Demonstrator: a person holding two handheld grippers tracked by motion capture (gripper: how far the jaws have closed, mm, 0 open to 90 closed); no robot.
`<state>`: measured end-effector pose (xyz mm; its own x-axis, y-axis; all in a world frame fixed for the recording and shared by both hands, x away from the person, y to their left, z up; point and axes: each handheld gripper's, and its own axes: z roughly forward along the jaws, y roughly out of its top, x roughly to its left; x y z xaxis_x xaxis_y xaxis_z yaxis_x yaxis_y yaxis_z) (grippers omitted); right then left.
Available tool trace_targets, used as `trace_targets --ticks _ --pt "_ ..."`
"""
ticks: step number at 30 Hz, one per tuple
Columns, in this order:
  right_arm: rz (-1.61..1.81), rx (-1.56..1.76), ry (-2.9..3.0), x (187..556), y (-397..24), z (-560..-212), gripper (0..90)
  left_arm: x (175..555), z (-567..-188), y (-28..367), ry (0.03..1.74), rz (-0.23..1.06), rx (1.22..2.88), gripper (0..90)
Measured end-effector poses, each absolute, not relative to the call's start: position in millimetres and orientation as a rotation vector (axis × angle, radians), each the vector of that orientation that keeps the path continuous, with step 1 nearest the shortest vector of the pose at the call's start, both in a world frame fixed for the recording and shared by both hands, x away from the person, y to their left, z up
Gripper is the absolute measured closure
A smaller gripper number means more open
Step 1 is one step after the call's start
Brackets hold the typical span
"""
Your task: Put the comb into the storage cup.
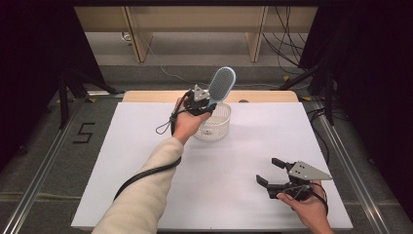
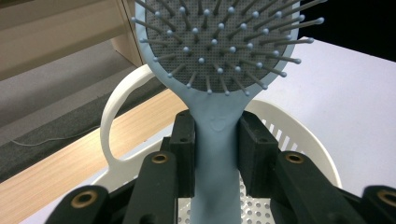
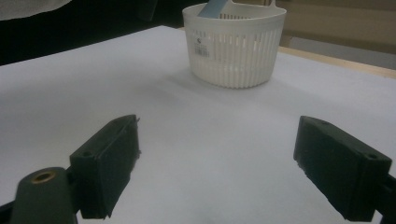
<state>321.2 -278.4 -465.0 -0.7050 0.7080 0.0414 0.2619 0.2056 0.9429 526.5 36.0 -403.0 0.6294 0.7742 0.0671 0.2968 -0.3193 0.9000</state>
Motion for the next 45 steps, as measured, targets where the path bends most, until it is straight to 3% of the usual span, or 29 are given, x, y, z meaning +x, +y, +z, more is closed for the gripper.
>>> trace_targets --ticks 32,37,45 --pt "1.502 0.909 2.089 321 -279 -465 15.0 527 -415 35 0.850 0.636 1.962 68.7" --pt "1.501 0.909 2.090 321 -279 -465 15.0 523 -415 36 0.886 0.646 2.038 53.4" --pt "1.496 0.910 2.093 321 -278 -466 15.0 513 -406 45 0.905 0.615 2.060 40.4"
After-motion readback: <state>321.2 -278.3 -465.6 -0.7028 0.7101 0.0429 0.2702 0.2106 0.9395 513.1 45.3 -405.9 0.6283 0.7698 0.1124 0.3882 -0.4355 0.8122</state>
